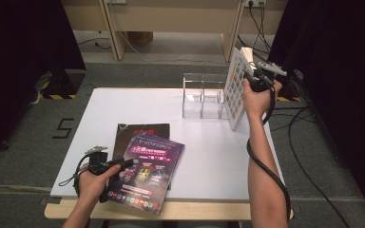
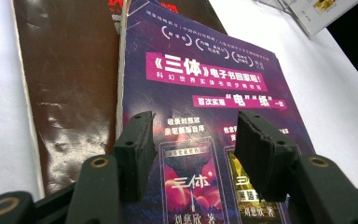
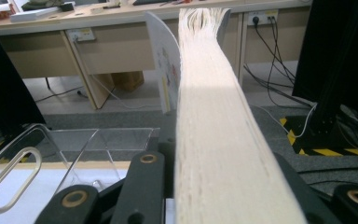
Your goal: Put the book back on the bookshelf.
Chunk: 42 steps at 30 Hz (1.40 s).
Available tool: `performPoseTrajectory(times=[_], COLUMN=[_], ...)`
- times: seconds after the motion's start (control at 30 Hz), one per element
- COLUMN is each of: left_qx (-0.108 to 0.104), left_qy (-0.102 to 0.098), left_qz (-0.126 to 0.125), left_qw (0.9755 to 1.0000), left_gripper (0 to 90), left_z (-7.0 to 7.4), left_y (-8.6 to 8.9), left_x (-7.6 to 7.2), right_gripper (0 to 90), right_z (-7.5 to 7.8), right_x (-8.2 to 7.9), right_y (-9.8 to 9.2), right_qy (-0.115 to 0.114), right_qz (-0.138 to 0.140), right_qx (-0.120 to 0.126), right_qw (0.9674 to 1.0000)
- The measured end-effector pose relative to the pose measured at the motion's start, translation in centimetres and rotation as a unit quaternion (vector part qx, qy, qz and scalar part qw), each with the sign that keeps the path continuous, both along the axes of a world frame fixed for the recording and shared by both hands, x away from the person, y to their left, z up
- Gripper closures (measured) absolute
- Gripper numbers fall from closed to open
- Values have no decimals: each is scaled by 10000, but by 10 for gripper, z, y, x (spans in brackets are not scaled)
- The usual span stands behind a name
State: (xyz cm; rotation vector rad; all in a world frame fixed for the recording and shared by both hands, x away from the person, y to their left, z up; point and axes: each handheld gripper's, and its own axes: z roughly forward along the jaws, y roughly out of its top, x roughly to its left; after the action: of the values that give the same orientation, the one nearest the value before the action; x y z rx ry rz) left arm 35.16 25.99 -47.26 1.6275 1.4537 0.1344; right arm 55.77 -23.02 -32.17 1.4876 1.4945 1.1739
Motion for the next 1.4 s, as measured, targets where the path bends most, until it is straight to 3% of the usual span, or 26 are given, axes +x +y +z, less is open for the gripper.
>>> performPoseTrajectory(times=[0.43, 0.73, 1.4], left_qx=[-10, 1, 30], left_qy=[37, 11, -19], left_qz=[0, -3, -33], left_qw=[10000, 10000, 10000], left_gripper=[465, 465, 464], left_z=[-2, -1, -1], left_y=[0, 0, -3], left_x=[1, -1, -2], right_gripper=[742, 728, 641], right_z=[-7, -8, -8], right_x=[5, 3, -10], right_y=[-2, -2, -8], right_qy=[-214, -255, -179], right_qz=[-126, -159, -84], right_qx=[-50, -342, -267], right_qw=[9997, 9990, 9995])
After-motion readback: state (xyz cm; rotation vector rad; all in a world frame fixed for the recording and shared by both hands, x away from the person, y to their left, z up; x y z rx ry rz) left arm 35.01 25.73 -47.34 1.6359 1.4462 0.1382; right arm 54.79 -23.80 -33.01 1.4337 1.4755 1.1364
